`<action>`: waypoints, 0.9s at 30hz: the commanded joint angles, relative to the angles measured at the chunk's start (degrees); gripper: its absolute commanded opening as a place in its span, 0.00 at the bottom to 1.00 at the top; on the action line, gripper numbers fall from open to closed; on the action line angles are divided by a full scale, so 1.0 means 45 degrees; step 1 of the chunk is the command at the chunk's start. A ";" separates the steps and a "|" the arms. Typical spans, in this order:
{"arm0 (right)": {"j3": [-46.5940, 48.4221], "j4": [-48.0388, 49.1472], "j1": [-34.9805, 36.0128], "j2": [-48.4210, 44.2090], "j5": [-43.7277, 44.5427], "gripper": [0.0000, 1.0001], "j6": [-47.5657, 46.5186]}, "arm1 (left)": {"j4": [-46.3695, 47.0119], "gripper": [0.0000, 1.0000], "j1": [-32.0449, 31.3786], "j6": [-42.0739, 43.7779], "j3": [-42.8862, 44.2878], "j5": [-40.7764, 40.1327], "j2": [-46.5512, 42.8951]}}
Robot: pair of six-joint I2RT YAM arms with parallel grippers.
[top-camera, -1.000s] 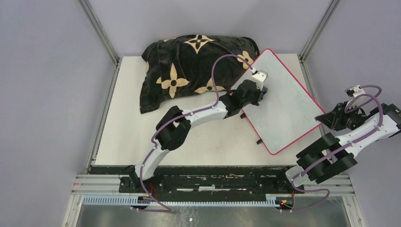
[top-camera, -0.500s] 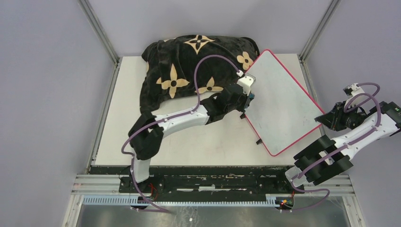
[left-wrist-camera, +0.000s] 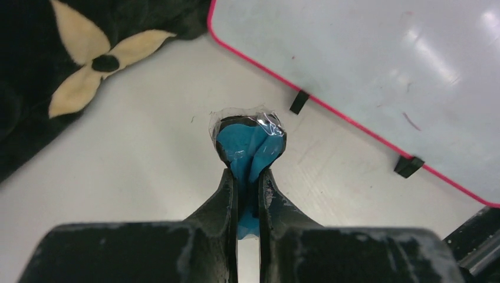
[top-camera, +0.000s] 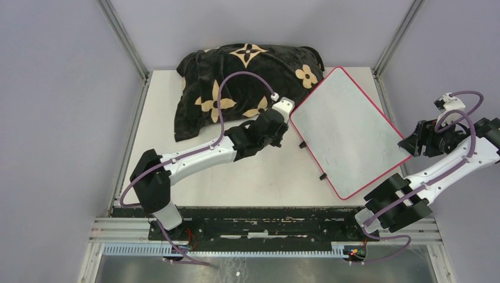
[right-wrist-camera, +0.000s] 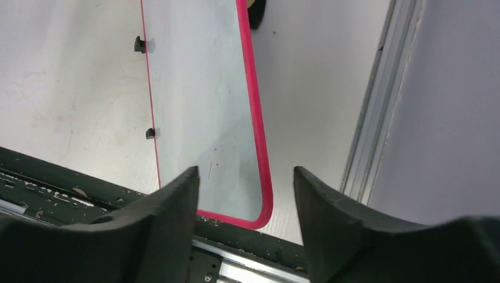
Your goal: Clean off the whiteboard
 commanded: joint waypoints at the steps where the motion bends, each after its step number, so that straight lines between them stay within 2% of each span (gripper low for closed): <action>1: 0.1139 -0.1855 -0.0007 -0.0600 -0.0623 0.71 0.0593 | -0.1178 0.13 0.0328 -0.0645 -0.0147 -0.0957 -0.1038; 9: 0.1978 -0.1611 -0.0009 -0.1246 -0.1147 0.82 0.1312 | -0.2982 0.18 0.1654 -0.0630 -0.0302 -0.0444 -0.1541; 13: 0.2312 -0.1999 0.0571 -0.1512 -0.1240 0.84 0.1259 | -0.3634 0.21 0.2378 -0.0622 -0.1089 0.0035 -0.2182; 17: 0.2386 -0.1721 0.3044 -0.1827 -0.0514 0.83 0.2717 | -0.3951 0.25 0.2931 -0.1034 -0.2067 0.0235 -0.2981; 24: 0.1369 0.2135 0.8019 -0.2122 0.1339 0.81 0.8160 | -0.3772 0.35 0.4399 -0.1646 -0.3590 0.1438 -0.4739; 27: 0.0640 0.3653 1.0790 -0.1742 0.2808 0.78 1.0186 | -0.3937 0.39 0.4966 -0.1664 -0.3682 0.1765 -0.4870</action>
